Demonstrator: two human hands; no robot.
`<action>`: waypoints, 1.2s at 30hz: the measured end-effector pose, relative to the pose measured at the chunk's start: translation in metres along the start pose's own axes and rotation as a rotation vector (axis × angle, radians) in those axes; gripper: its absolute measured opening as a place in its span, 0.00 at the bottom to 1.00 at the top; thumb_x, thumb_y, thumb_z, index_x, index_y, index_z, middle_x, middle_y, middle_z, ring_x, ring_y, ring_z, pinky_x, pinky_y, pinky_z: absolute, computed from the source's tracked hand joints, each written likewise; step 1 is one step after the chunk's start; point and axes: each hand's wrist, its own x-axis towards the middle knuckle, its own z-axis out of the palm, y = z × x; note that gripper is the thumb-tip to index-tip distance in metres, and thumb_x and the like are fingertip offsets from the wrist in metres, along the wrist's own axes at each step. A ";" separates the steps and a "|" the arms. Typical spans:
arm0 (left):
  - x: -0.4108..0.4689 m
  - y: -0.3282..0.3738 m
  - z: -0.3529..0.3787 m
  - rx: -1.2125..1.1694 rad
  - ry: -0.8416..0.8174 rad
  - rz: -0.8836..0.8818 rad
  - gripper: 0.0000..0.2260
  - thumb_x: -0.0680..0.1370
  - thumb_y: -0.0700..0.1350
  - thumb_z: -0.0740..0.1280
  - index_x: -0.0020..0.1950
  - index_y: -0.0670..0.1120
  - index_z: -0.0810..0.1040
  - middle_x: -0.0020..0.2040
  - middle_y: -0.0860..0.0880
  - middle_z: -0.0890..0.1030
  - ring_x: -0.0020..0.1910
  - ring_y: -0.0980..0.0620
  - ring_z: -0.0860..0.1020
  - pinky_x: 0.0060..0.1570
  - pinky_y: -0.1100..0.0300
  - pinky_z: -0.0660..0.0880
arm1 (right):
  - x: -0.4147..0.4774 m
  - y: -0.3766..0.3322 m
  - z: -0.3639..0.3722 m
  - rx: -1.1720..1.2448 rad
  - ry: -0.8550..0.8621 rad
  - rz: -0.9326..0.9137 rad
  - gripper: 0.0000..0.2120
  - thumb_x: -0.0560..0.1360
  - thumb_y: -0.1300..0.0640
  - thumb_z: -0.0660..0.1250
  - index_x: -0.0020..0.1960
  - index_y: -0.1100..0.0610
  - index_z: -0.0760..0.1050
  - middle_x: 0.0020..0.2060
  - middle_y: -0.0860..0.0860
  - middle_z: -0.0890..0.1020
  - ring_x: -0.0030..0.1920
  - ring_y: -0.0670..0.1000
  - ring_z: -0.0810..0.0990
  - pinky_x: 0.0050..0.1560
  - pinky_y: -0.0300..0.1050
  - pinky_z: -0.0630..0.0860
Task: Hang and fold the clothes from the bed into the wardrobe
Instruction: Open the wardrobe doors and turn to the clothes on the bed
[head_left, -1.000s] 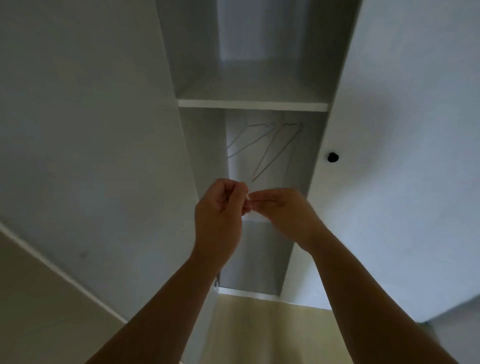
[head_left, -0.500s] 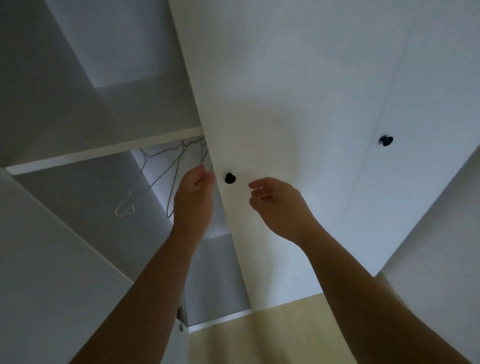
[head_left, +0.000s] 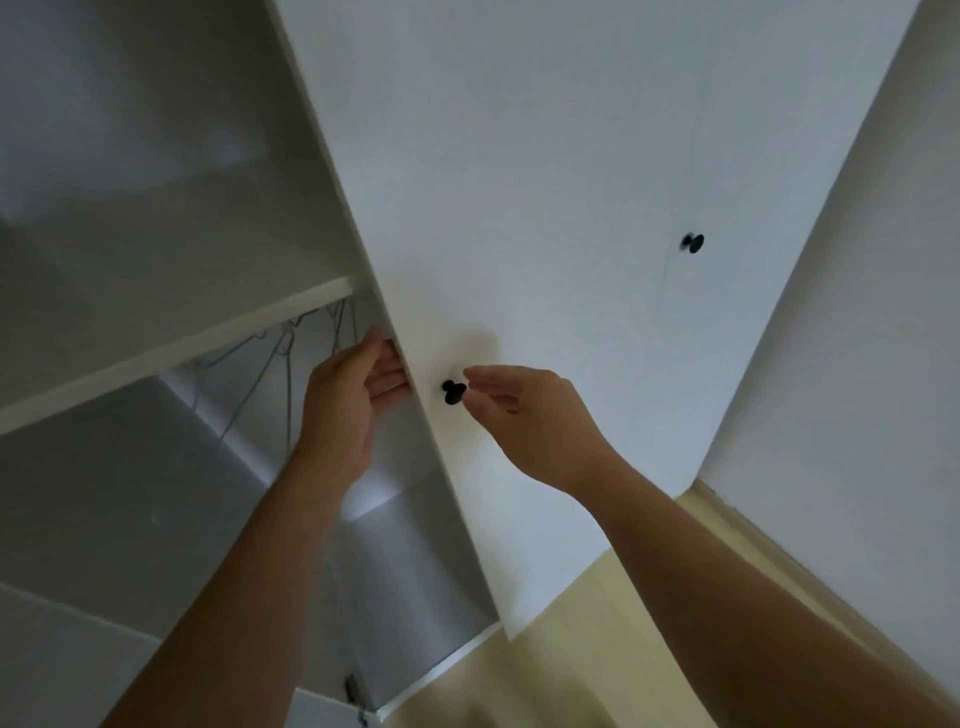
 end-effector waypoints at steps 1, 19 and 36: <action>0.000 0.001 -0.003 0.015 -0.041 0.002 0.12 0.83 0.46 0.63 0.49 0.44 0.85 0.46 0.44 0.86 0.48 0.45 0.85 0.48 0.52 0.82 | -0.004 -0.001 0.002 0.027 0.031 0.009 0.13 0.78 0.49 0.68 0.61 0.49 0.81 0.49 0.37 0.84 0.49 0.34 0.81 0.48 0.23 0.73; -0.038 -0.001 0.049 0.022 -0.866 -0.068 0.23 0.59 0.57 0.82 0.45 0.42 0.88 0.45 0.38 0.86 0.46 0.39 0.85 0.45 0.52 0.82 | -0.115 0.018 -0.032 -0.019 0.530 0.206 0.05 0.75 0.49 0.72 0.47 0.49 0.86 0.36 0.39 0.85 0.38 0.38 0.84 0.41 0.34 0.80; -0.113 -0.024 0.218 -0.028 -1.093 -0.124 0.14 0.76 0.46 0.68 0.58 0.42 0.84 0.57 0.39 0.84 0.59 0.40 0.82 0.59 0.52 0.79 | -0.205 0.068 -0.159 -0.058 0.612 0.266 0.20 0.74 0.60 0.63 0.61 0.44 0.81 0.35 0.41 0.83 0.29 0.40 0.70 0.36 0.32 0.71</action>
